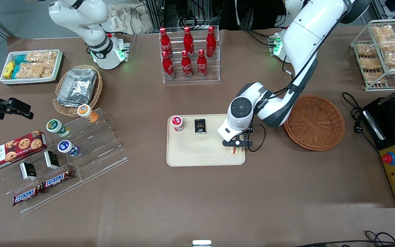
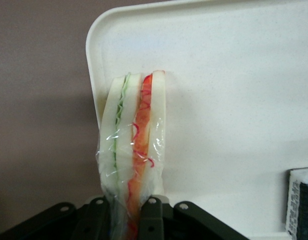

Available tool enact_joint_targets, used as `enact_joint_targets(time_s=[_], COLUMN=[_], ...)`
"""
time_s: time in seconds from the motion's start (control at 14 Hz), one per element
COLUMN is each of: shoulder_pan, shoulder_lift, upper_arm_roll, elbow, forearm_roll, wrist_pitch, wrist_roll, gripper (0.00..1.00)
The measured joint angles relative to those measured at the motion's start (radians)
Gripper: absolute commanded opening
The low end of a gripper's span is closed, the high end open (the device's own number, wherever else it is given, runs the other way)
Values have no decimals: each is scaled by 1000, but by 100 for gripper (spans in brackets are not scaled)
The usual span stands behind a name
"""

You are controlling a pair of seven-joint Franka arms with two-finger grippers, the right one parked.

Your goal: Place sandwich from basket to tray

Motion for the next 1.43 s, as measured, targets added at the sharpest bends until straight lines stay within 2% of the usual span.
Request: enact_joint_targets(time_s=[0.79, 1.0, 1.21, 1.43], shoulder_pan=[2, 42, 123, 120], shoulder_lift=[-30, -146, -326, -508], upper_arm_roll=[0, 2, 8, 115], elbow=[61, 85, 97, 95], forearm_roll=[-4, -80, -183, -253], wrist_pitch=[-23, -126, -245, -382], wrist_roll=[-55, -56, -46, 23], gripper=[100, 100, 100, 100])
